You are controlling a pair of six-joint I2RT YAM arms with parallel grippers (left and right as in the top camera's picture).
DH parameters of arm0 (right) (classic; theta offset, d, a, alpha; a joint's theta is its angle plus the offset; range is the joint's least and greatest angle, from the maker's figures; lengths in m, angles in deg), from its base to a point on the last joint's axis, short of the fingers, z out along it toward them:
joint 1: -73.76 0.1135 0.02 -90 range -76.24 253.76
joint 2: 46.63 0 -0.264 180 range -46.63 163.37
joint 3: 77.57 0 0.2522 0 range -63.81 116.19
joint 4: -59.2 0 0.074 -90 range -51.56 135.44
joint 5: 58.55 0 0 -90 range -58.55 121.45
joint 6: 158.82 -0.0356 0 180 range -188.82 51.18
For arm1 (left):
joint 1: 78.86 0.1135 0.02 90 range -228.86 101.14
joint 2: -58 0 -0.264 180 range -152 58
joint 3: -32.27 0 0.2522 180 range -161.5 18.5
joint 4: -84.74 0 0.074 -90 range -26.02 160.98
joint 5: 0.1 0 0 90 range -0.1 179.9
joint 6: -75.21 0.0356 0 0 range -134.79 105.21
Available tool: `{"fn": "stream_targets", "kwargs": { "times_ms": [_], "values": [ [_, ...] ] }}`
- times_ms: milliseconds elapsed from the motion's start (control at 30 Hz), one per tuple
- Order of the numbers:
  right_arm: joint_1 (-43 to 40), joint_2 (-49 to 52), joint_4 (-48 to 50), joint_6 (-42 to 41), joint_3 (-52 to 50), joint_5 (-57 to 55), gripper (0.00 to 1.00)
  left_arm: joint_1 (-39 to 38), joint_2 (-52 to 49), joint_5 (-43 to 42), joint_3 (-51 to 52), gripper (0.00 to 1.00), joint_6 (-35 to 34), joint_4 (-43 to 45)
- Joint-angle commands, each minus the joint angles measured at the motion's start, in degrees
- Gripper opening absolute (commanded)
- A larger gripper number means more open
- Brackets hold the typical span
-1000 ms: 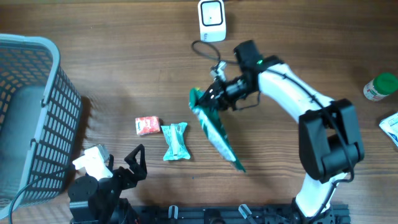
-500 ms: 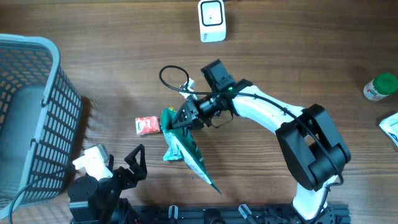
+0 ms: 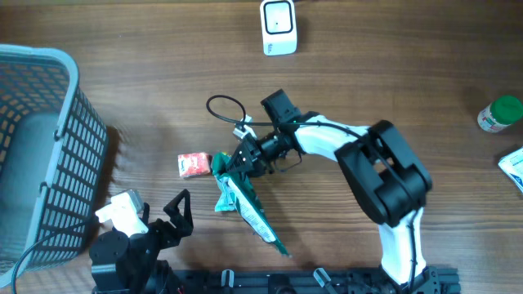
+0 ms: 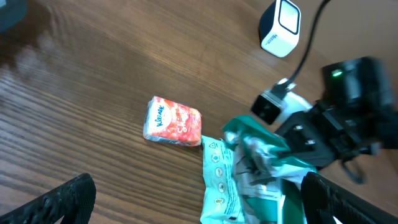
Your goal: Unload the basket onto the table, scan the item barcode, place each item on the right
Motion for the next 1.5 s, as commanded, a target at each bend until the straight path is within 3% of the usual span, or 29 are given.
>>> {"fn": "stream_targets", "kwargs": {
  "times_ms": [0, 67, 100, 333, 467, 633, 700, 833, 933, 1167, 1333, 1467],
  "values": [
    [-1.09, 2.97, 3.82, -0.92, 0.15, 5.46, 0.47, 0.31, 0.46, -0.92, 0.09, 1.0, -0.31, 0.2],
    [-3.5, 2.73, 6.05, -0.94, 0.31, 4.2, 0.73, 0.31, 0.46, -0.92, 0.09, 1.0, -0.31, 0.2],
    [-5.99, 2.58, 7.87, -1.14, 0.33, 2.27, 0.99, 0.31, 0.46, -0.92, 0.09, 1.0, -0.31, 0.2],
    [-16.48, 2.34, 3.78, 5.31, 0.72, -16.79, 0.99, 0.31, 0.46, -0.9, 0.09, 1.0, -0.28, 0.2],
    [-19.3, -1.27, -6.84, 16.7, 3.5, -18.78, 0.99, 0.31, 0.46, -0.92, 0.09, 1.0, -0.31, 0.2],
    [-18.75, -9.4, -26.64, 30.64, 4.28, -35.19, 1.0, 0.31, 0.46, -0.92, 0.09, 1.0, -0.31, 0.2],
    [-18.51, -10.4, -33.14, 36.74, 4.28, -35.91, 1.0, 0.31, 0.46, -0.92, 0.09, 1.0, -0.28, 0.2],
    [-17.4, -10.43, -38.95, 38.69, 3.69, -40.5, 1.0, 0.31, 0.46, -0.92, 0.09, 1.0, -0.31, 0.2],
    [-14.1, -10.43, -39.28, 36.96, 3.69, -48.81, 1.0, 0.31, 0.46, -0.92, 0.09, 1.0, -0.31, 0.2],
    [-11.8, -10.38, -36.65, 34.21, -1.6, -49.05, 1.0, 0.31, 0.46, -0.92, 0.09, 1.0, -0.31, 0.2],
    [-10.1, -10.01, -27.82, 34.29, -12.35, -36.89, 1.0, 0.31, 0.46, -0.92, 0.09, 1.0, -0.31, 0.2],
    [-8.61, -9.64, -27.15, 34.16, -15.04, -33.88, 1.0, 0.31, 0.46, -0.9, 0.09, 1.0, -0.28, 0.2]
  ]
}}
